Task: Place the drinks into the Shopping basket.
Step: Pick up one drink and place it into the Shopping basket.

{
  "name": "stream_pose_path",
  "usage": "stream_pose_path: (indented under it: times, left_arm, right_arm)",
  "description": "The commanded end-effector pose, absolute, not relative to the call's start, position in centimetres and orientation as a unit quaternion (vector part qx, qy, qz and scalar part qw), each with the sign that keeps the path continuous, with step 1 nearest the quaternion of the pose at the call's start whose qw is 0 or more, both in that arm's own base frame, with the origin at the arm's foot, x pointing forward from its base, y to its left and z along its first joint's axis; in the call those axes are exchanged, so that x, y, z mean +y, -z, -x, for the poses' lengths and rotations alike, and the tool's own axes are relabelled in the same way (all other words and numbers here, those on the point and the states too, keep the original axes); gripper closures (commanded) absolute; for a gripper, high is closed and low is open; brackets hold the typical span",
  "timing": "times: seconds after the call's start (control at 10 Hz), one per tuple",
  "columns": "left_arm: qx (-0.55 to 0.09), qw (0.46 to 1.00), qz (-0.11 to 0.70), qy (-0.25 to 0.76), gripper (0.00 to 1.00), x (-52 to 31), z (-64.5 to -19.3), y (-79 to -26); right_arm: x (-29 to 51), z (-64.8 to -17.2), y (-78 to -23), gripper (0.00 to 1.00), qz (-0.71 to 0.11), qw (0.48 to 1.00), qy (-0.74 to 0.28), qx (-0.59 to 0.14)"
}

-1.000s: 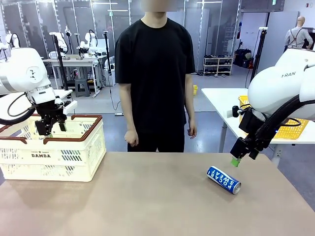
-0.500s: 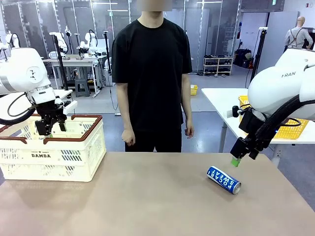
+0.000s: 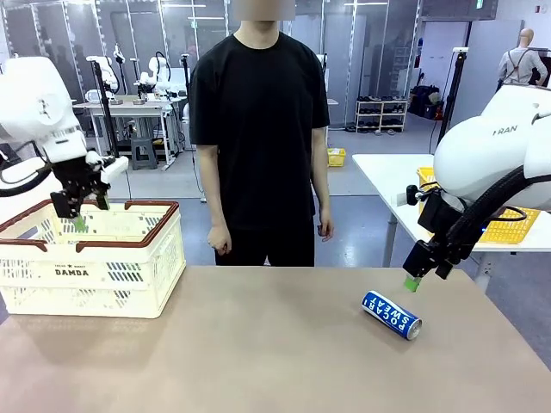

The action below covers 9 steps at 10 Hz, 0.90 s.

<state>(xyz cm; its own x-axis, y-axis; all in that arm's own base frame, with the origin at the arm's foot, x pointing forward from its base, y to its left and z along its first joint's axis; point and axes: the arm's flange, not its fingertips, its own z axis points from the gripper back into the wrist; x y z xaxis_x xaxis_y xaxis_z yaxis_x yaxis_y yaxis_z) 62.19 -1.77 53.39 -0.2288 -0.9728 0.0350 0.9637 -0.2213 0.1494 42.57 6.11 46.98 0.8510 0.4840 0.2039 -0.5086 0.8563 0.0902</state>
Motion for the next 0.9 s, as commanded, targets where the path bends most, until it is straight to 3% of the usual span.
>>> stream_pose_path:
  times: [0.0,0.5,0.8]
  left_arm:
    - [-0.066,0.601,-0.055,0.795,0.0,-1.6,-58.7,-54.7]
    - [-0.042,0.582,-0.031,0.812,0.0,-0.4,-48.9,-52.9]
    - [-0.049,0.568,-0.015,0.822,0.0,0.0,-48.2,-51.1]
  right_arm:
    - [5.9,-42.6,-47.1,0.0,-0.067,0.959,-0.262,-0.085]
    - [6.1,-42.6,-47.0,0.0,-0.071,0.959,-0.259,-0.087]
    - [6.1,-42.6,-47.0,0.0,-0.071,0.959,-0.259,-0.087]
